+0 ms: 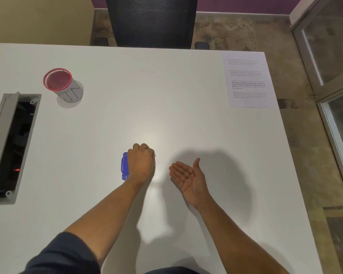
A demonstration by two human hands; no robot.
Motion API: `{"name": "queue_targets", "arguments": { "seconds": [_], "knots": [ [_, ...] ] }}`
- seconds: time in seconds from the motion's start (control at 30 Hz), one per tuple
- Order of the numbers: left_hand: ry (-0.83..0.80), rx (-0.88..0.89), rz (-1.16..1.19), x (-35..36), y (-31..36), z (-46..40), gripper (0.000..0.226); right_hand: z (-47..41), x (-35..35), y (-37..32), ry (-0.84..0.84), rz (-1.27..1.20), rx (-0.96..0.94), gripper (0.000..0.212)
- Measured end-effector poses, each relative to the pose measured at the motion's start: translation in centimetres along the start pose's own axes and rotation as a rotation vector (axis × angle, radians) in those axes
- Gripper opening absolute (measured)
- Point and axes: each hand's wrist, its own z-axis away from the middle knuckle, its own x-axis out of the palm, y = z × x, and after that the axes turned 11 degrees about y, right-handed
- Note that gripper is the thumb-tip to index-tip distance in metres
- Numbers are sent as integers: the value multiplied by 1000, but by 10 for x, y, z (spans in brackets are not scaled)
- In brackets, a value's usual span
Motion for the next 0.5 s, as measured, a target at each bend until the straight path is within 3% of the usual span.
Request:
{"name": "queue_targets", "arguments": {
  "seconds": [0.5],
  "knots": [
    [-43,108,-184,1,0,7,15,5,1,-1,7,-16,-1,78]
  ]
}}
